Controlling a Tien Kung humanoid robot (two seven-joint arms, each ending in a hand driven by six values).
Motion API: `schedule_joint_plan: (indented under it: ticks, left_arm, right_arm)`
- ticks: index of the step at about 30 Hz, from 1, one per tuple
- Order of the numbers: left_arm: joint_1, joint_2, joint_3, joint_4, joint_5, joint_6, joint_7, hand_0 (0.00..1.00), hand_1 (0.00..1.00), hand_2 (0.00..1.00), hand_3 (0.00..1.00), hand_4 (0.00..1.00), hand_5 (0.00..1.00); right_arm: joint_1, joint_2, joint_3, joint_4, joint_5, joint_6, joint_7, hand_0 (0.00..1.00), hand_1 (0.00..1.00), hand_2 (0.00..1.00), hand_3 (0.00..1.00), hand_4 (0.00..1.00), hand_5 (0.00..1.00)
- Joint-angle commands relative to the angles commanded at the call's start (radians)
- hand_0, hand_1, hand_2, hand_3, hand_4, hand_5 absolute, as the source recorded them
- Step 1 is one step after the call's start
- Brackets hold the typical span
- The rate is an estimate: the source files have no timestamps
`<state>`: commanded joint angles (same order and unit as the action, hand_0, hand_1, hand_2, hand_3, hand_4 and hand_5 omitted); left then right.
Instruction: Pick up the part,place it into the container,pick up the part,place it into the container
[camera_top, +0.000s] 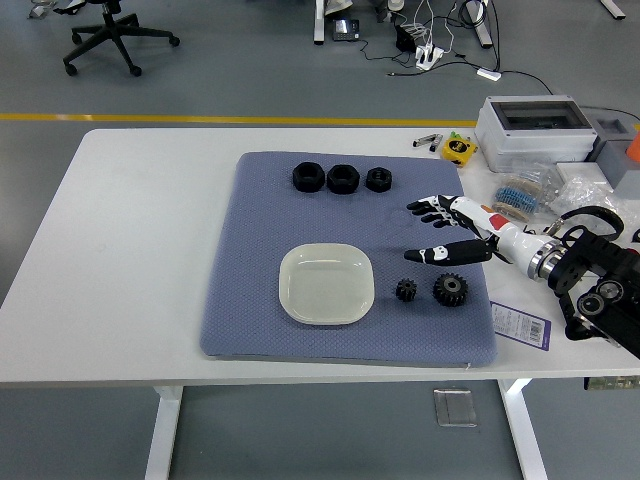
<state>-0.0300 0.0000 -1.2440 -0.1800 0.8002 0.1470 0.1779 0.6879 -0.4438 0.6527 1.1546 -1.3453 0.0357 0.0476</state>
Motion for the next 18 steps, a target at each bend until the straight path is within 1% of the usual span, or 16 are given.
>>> schedule_joint_plan:
  ticks: [2,6,7,12,13,15,18]
  left_arm:
    - [0.0,0.0,0.0,0.0,-0.001,0.0,0.0,0.826,0.814,0.842,0.582,0.506,0.709]
    - [-0.001,0.0,-0.009,0.0,0.007,0.0,0.001,0.826,0.814,0.842,0.582,0.506,0.709]
    - [-0.001,0.0,-0.012,0.0,0.009,0.001,0.001,0.826,0.814,0.84,0.584,0.508,0.708]
    - [-0.003,0.0,-0.02,0.0,0.019,0.002,0.003,0.826,0.814,0.84,0.584,0.508,0.708]
    - [-0.003,0.0,-0.02,0.0,0.018,0.002,0.003,0.827,0.815,0.84,0.584,0.508,0.707]
    - [-0.004,0.0,-0.019,0.0,0.016,0.002,0.002,0.827,0.815,0.84,0.584,0.508,0.707]
    - [-0.005,0.0,-0.017,0.0,0.015,0.001,0.002,0.827,0.815,0.84,0.584,0.508,0.707]
  right_arm:
    - [-0.001,0.0,-0.004,-0.003,-0.033,0.0,0.002,0.841,0.831,0.848,0.856,0.998,0.394]
    - [-0.004,0.006,-0.006,-0.027,-0.208,0.003,0.005,0.841,0.831,0.848,0.856,0.998,0.394]
    - [-0.005,0.007,-0.005,-0.032,-0.247,0.003,0.006,0.773,0.791,0.813,0.818,0.998,0.363]
    - [-0.005,0.013,-0.014,-0.065,-0.455,0.001,0.011,0.773,0.791,0.813,0.818,0.998,0.363]
    - [-0.007,0.014,-0.017,-0.077,-0.507,0.001,0.012,0.737,0.767,0.792,0.804,0.998,0.356]
    - [-0.009,0.015,-0.017,-0.092,-0.585,0.003,0.012,0.737,0.767,0.792,0.804,0.998,0.356]
    - [-0.015,0.015,-0.01,-0.107,-0.64,0.011,0.009,0.737,0.767,0.792,0.804,0.998,0.356]
